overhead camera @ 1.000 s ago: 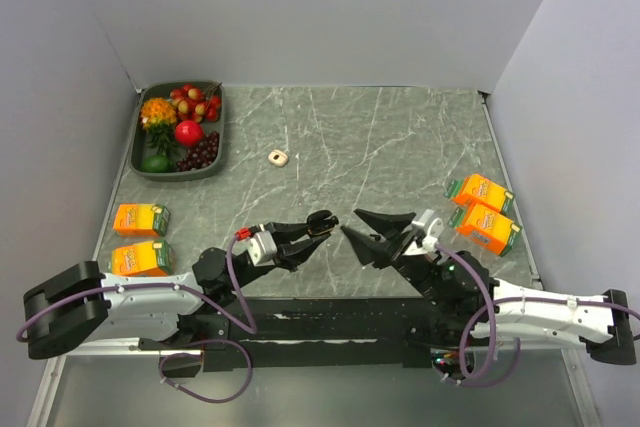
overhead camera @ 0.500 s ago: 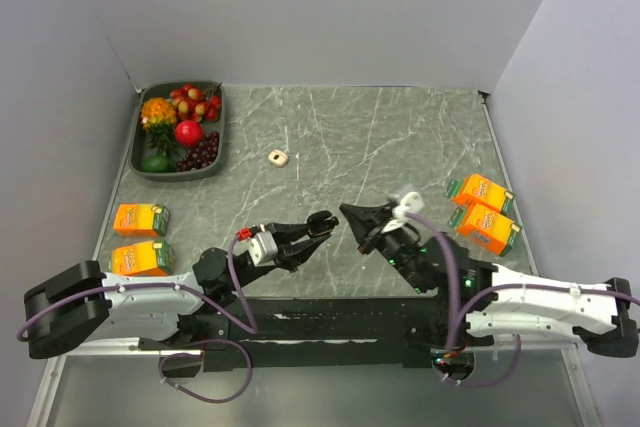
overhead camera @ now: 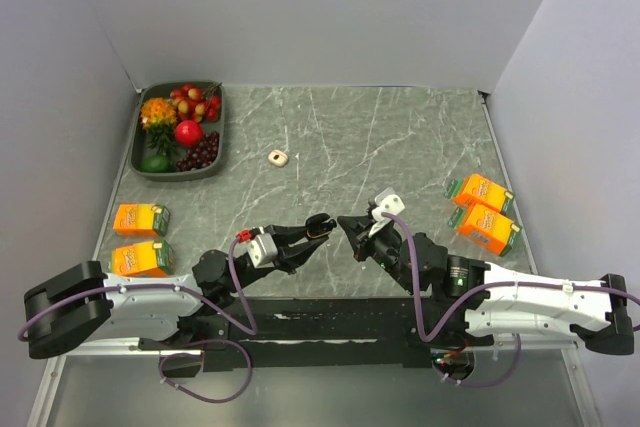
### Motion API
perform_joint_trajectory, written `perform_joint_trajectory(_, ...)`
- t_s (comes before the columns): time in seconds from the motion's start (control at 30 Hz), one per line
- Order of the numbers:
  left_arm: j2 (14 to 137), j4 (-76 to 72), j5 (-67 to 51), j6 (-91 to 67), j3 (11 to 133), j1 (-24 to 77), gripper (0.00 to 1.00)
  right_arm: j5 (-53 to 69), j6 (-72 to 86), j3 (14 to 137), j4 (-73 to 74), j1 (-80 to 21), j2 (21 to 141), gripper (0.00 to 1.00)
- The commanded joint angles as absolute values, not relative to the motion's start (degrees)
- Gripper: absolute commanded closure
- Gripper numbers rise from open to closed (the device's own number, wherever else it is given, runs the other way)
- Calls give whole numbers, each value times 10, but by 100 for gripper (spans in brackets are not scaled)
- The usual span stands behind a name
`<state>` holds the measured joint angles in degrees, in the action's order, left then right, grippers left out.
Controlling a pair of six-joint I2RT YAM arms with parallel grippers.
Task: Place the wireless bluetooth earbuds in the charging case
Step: Adjust the earbud with the charging case.
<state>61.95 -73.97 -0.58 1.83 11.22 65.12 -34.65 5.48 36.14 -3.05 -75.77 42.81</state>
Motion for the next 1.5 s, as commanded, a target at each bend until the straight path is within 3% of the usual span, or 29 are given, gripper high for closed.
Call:
perform_joint_trajectory(0.0,618,-1041,-1,7,109,653,99,-333,66,394,-24,-761,423,100)
perform_joint_trajectory(1.07,630,-1040,15,12,108,654,99,-228,38,392,-62,-802,420,100)
perform_joint_trajectory(1.47,611,-1019,17,21,111,653,99,-283,29,396,-14,-806,381,100)
